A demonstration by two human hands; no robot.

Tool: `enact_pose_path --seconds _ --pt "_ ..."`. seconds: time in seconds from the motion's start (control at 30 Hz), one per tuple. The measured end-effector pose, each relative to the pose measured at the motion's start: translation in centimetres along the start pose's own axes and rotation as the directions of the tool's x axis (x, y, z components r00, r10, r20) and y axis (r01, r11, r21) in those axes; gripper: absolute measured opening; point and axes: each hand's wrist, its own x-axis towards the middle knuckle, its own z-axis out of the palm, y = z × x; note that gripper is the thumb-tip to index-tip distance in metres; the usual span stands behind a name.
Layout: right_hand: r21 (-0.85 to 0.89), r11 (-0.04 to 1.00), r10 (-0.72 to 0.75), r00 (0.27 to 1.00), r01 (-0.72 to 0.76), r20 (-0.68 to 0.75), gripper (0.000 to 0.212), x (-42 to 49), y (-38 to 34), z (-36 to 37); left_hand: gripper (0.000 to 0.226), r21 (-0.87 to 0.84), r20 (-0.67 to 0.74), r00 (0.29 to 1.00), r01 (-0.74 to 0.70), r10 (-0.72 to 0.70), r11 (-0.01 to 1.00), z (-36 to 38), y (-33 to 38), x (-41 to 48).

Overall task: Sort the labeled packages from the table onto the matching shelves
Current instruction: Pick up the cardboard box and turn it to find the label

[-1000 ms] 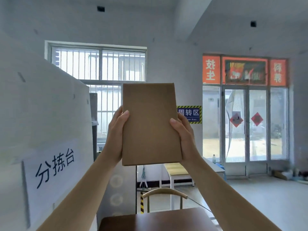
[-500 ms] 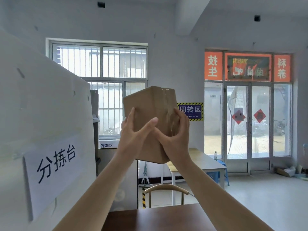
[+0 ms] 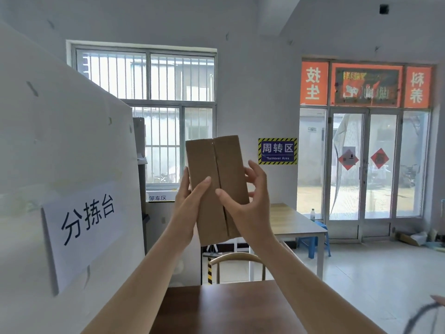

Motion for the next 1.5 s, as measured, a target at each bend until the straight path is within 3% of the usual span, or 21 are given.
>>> enact_pose_path --seconds 0.17,0.57,0.63,0.73,0.9,0.93,1.03,1.1,1.13,1.27,1.5 --pt "0.095 0.994 0.049 0.999 -0.049 0.000 0.042 -0.2 0.6 -0.2 0.042 -0.013 -0.028 0.998 0.048 -0.048 0.999 -0.8 -0.9 -0.7" --pt "0.238 0.955 0.173 0.984 -0.177 0.035 0.036 -0.9 0.5 -1.6 0.028 0.007 0.033 0.996 0.085 -0.085 0.996 -1.1 0.2 -1.0" --pt "0.286 0.937 0.197 0.980 -0.200 0.040 0.029 -0.7 0.3 -1.9 0.032 -0.053 0.055 0.992 0.114 -0.111 0.992 -1.2 0.4 -1.1" --pt "0.389 0.889 0.222 0.971 -0.240 0.091 0.028 -0.4 -0.5 -2.2 0.060 -0.134 0.074 0.981 0.189 -0.180 0.973 -1.3 0.2 -1.6" --pt "0.309 0.921 0.215 0.971 -0.237 0.103 0.029 -0.6 -0.2 -3.3 0.063 -0.117 0.116 0.976 0.200 -0.187 0.973 -1.9 0.0 -2.0" --pt "0.316 0.914 0.232 0.967 -0.254 0.105 0.033 -0.6 0.0 -3.6 0.062 -0.113 0.129 0.973 0.206 -0.191 0.972 -2.0 0.0 -2.1" --pt "0.291 0.889 0.312 0.933 -0.353 0.179 0.084 -0.2 -0.1 -4.3 0.052 -0.134 0.186 0.961 0.230 -0.204 0.964 -2.1 0.0 -2.4" --pt "0.290 0.861 0.355 0.902 -0.419 0.246 0.100 0.2 -0.4 -4.8 0.047 -0.154 0.224 0.954 0.239 -0.202 0.959 -2.2 0.5 -2.5" --pt "0.303 0.851 0.352 0.894 -0.429 0.278 0.096 0.4 -0.5 -5.2 0.047 -0.161 0.236 0.951 0.240 -0.199 0.957 -2.3 0.8 -2.4" --pt "0.369 0.845 0.247 0.895 -0.386 0.371 0.046 1.4 -0.7 -6.5 0.052 -0.260 0.269 0.942 0.272 -0.201 0.927 -3.1 1.0 -1.8" --pt "0.482 0.763 0.197 0.865 -0.431 0.462 0.046 1.2 -1.5 -7.0 0.057 -0.257 0.288 0.946 0.227 -0.150 0.939 -2.3 1.2 -1.6"
